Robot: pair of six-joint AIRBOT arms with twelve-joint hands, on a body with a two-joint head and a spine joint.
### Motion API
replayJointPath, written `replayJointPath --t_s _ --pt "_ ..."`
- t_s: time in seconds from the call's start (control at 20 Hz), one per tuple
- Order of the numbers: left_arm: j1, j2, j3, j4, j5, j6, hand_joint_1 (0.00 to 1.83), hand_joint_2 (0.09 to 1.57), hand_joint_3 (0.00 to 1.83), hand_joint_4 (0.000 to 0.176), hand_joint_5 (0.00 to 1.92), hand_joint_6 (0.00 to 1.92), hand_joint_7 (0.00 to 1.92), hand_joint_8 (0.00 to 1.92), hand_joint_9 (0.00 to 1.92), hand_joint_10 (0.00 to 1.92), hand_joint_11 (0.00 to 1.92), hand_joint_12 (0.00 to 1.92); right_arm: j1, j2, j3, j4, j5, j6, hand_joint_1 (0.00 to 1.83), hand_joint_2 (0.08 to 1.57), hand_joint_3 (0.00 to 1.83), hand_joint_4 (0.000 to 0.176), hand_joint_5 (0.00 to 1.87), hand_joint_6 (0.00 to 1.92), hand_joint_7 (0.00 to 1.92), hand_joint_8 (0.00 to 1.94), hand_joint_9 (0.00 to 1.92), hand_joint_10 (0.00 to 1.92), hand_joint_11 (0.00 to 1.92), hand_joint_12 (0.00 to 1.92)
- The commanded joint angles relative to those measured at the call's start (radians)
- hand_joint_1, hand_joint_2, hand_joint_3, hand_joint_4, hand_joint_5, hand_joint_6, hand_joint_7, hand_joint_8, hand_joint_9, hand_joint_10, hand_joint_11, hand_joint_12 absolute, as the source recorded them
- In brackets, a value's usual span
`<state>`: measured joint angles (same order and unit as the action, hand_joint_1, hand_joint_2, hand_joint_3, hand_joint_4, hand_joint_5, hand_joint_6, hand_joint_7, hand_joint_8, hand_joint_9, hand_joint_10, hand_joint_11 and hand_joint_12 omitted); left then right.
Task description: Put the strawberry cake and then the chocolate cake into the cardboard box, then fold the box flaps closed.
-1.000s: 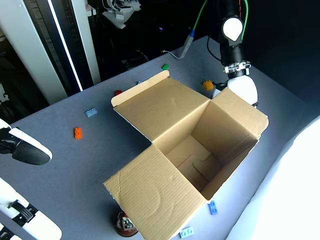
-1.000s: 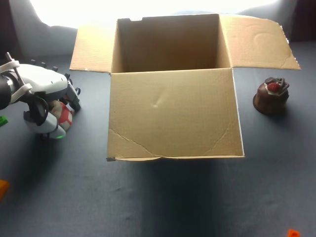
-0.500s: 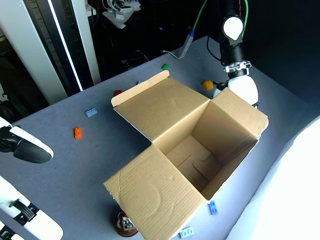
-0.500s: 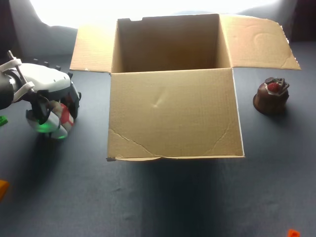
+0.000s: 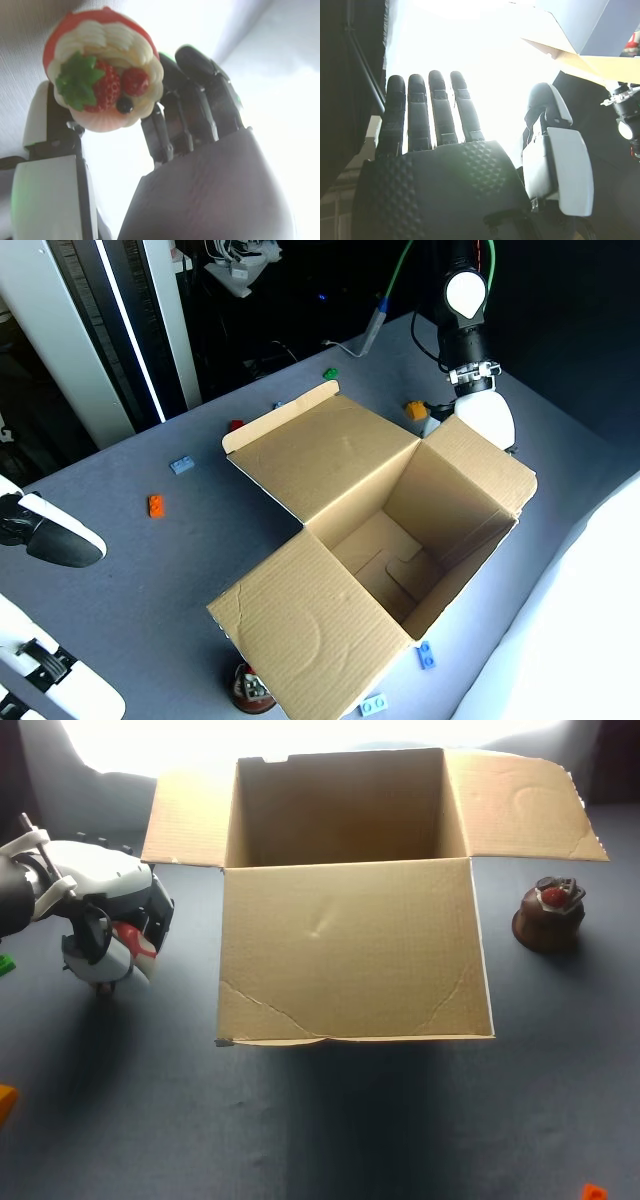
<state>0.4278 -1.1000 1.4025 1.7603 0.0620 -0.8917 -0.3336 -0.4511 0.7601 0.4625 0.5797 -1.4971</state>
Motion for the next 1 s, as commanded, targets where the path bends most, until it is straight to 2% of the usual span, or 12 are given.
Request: replayJointPath --t_s 0.0,0.15,0.3,0.35,0.55,0.75,0.85,0.95 --pt "-0.012 0.016 0.0 0.006 0.038 0.003 1.16 1.23 0.0 0.001 0.81 1.2 0.72 1.48 0.5 1.43 0.32 1.74 0.014 0.014 0.004 -0.009 0.126 -0.001 0.0 1.23 0.0 0.0 0.2 0.0 0.17 0.0 0.16 0.01 0.0 0.41" --pt "-0.025 0.02 -0.002 0.005 0.037 0.003 1.17 1.21 0.0 0.0 0.85 1.11 0.77 1.43 0.54 1.38 0.31 1.73 0.014 0.014 0.004 -0.009 0.127 -0.001 0.0 1.23 0.0 0.0 0.2 0.01 0.17 0.01 0.15 0.0 0.0 0.37" --pt "-0.035 0.028 -0.002 -0.003 0.041 0.003 1.17 1.2 0.0 0.004 0.85 1.13 0.79 1.39 0.57 1.34 0.32 1.72 0.014 0.014 0.004 -0.009 0.127 -0.001 0.0 1.24 0.0 0.0 0.2 0.01 0.17 0.0 0.13 0.0 0.0 0.33" --pt "-0.038 0.033 -0.003 -0.009 0.046 0.003 1.18 1.19 0.0 0.0 0.87 1.1 0.81 1.37 0.59 1.35 0.32 1.72 0.014 0.014 0.004 -0.009 0.127 -0.001 0.0 1.23 0.0 0.0 0.21 0.01 0.17 0.0 0.14 0.01 0.0 0.36" --pt "-0.06 0.048 -0.005 -0.01 0.048 0.003 1.19 1.17 0.0 0.0 0.9 1.04 0.86 1.3 0.62 1.33 0.32 1.73 0.014 0.014 0.004 -0.009 0.127 -0.001 0.0 1.24 0.0 0.0 0.21 0.0 0.17 0.0 0.16 0.01 0.0 0.4" --pt "-0.092 0.059 -0.005 -0.013 0.054 0.003 1.19 1.17 0.0 0.001 0.87 1.08 0.88 1.27 0.64 1.31 0.32 1.72 0.013 0.014 0.004 -0.009 0.128 -0.002 0.0 1.25 0.0 0.0 0.18 0.0 0.16 0.0 0.12 0.0 0.0 0.31" --pt "-0.108 0.064 -0.003 -0.016 0.056 0.003 1.19 1.17 0.0 0.0 0.87 1.07 0.87 1.28 0.64 1.3 0.32 1.72 0.013 0.014 0.004 -0.009 0.128 -0.002 0.0 1.24 0.0 0.0 0.19 0.0 0.17 0.0 0.14 0.01 0.0 0.41" --pt "-0.122 0.069 -0.001 -0.016 0.059 0.003 1.19 1.17 0.0 0.0 0.87 1.05 0.87 1.31 0.62 1.33 0.31 1.74 0.013 0.014 0.004 -0.009 0.128 -0.002 0.0 1.24 0.0 0.0 0.19 0.0 0.17 0.0 0.13 0.0 0.0 0.36"
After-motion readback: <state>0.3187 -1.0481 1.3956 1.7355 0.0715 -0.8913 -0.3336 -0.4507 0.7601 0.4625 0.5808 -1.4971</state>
